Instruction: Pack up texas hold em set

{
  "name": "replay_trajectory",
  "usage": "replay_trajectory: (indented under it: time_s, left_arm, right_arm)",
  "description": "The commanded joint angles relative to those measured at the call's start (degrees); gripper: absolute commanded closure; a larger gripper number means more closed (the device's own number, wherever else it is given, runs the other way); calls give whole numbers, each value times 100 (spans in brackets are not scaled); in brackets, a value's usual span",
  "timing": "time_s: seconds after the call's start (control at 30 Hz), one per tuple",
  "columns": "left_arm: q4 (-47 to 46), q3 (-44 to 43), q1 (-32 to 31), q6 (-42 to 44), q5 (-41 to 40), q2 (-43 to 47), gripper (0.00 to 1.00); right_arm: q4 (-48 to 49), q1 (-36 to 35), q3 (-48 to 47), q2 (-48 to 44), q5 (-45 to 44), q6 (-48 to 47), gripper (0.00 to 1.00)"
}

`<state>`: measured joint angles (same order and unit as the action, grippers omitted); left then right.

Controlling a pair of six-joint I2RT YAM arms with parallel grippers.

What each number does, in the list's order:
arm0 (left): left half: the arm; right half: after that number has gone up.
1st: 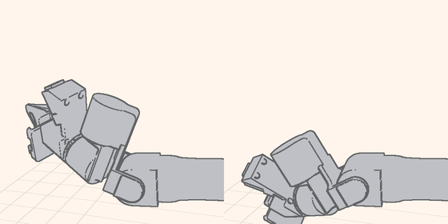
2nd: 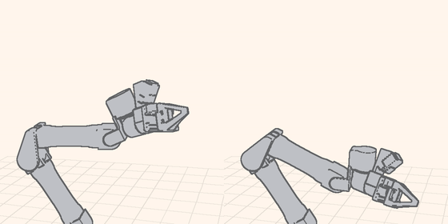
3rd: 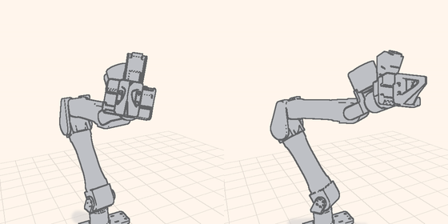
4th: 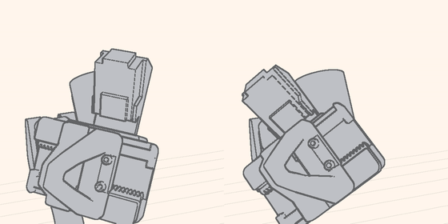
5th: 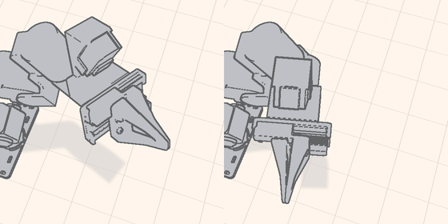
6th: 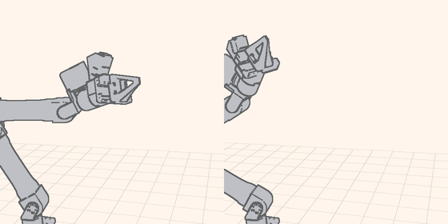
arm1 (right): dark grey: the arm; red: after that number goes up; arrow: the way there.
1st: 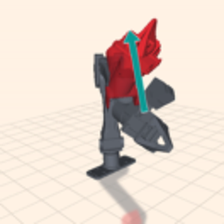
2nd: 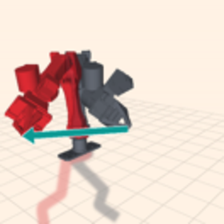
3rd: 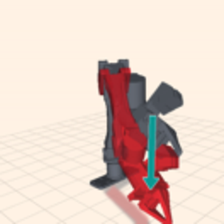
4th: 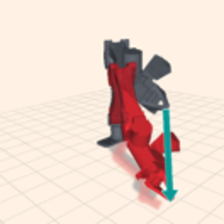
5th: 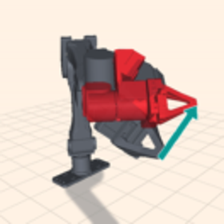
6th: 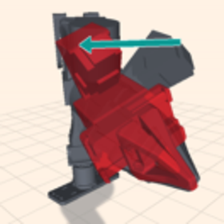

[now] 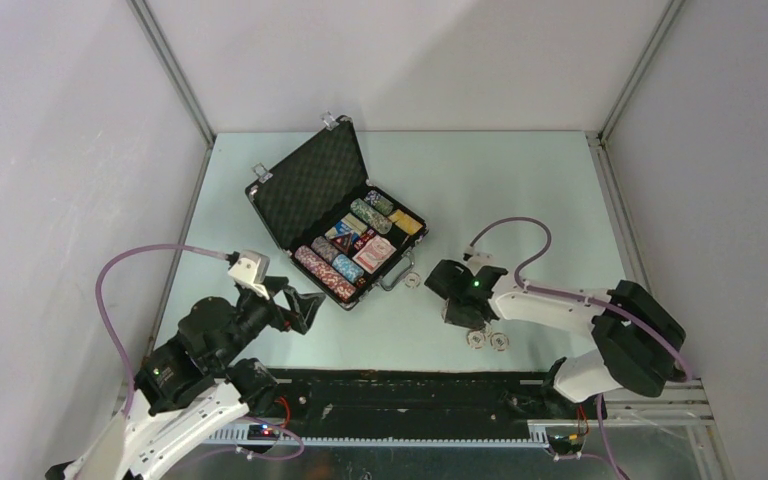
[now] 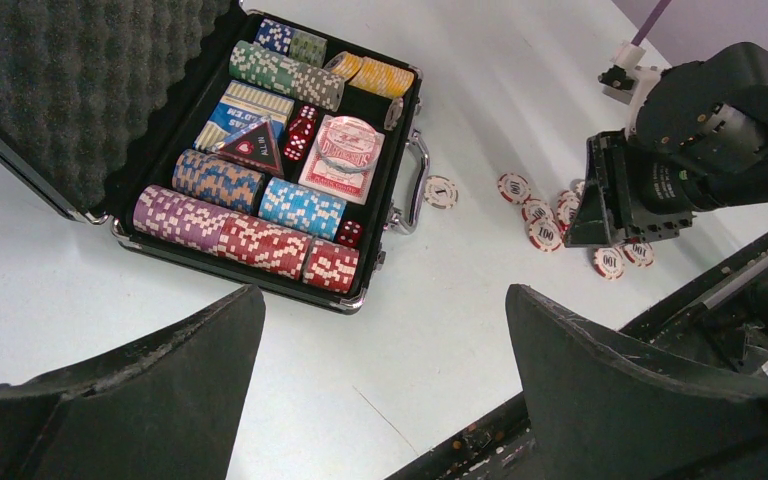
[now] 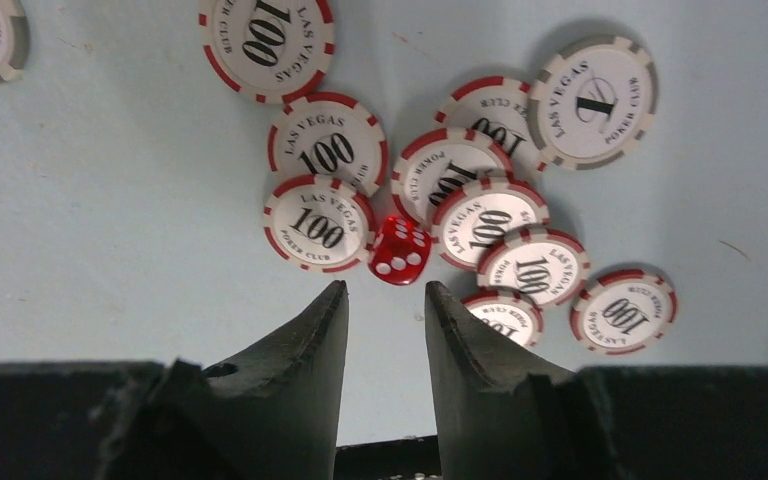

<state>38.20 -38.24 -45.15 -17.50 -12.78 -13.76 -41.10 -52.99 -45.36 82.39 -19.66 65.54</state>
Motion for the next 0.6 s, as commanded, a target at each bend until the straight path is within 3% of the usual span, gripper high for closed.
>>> replay_trajectory:
  time_s: [0.0,0.33,0.4,0.47,0.57]
  left_arm:
    - [-185,1,-2,89,104,9,2]
    - [-188,1,1,110,130,-13,2]
    - [-189,1,4,114,127,-19,2]
    - [-187,2,-2,115,131,-17,2]
    - [-196,1,-3,115,154,-36,2]
  right_arm:
    - [418,107,-8,110,-2,29,64]
    - [386,253,-8,411,-47,31,64]
    - [404,273,-8,356,-35,-21,69]
    - [373,274,-12,236,-42,-57,83]
    - [238,253,-97,31,-95,-121,87]
